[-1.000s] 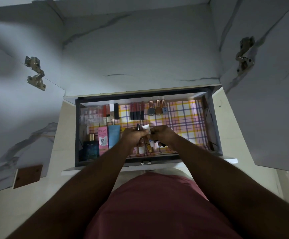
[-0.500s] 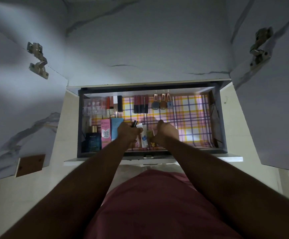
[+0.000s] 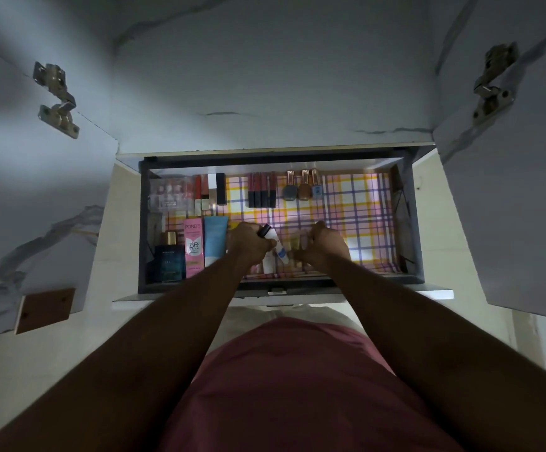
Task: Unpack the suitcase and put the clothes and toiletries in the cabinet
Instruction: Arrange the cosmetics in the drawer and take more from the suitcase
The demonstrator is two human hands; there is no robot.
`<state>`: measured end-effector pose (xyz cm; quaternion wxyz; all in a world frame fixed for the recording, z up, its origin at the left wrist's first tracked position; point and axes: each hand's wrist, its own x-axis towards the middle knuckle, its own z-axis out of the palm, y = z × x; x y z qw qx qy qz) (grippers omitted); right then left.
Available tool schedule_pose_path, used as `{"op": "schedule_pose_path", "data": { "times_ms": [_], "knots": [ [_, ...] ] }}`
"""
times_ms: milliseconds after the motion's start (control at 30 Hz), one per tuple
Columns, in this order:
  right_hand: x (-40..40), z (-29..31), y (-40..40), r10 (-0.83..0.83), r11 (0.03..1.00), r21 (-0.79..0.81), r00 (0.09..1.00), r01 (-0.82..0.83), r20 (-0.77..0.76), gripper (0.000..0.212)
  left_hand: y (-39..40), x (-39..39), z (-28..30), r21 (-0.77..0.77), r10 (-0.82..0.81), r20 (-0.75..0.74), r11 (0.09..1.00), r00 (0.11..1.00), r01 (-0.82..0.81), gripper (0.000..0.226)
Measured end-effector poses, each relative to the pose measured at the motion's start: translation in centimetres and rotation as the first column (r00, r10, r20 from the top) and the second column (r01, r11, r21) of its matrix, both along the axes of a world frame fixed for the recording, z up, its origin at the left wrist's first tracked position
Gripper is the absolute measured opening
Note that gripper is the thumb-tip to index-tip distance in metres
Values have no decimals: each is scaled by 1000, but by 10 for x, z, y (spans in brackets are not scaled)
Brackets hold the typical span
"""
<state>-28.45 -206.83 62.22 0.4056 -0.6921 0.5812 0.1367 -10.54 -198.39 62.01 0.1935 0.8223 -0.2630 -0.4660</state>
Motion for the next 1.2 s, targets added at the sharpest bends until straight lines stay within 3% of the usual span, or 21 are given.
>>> {"op": "schedule_pose_path", "data": {
  "times_ms": [100,200,300,533,667,967,1200],
  "knots": [
    [0,5,0,-3,1000,-29,993,6,118,41,-5,0,0,28,-81,46,996,996,79,25],
    [6,7,-2,40,996,66,967,-59,251,25,-13,-1,1,81,-170,49,983,984,166,25],
    [18,6,-4,106,987,101,975,-128,197,7,-18,-3,1,101,-282,102,957,954,272,21],
    [21,4,-2,-40,994,-104,998,35,-46,16,-16,-10,-1,52,-419,335,902,844,428,15],
    [14,-3,-4,-37,998,-61,987,28,-154,21,-14,-15,-2,32,-457,368,877,810,480,30],
    [13,-8,6,-81,997,-6,989,80,-124,22,-16,-19,-1,124,-561,452,810,694,574,40],
    [16,-2,6,-117,993,-8,984,116,-132,23,-15,-21,1,88,-529,454,827,717,555,32]
  ]
}}
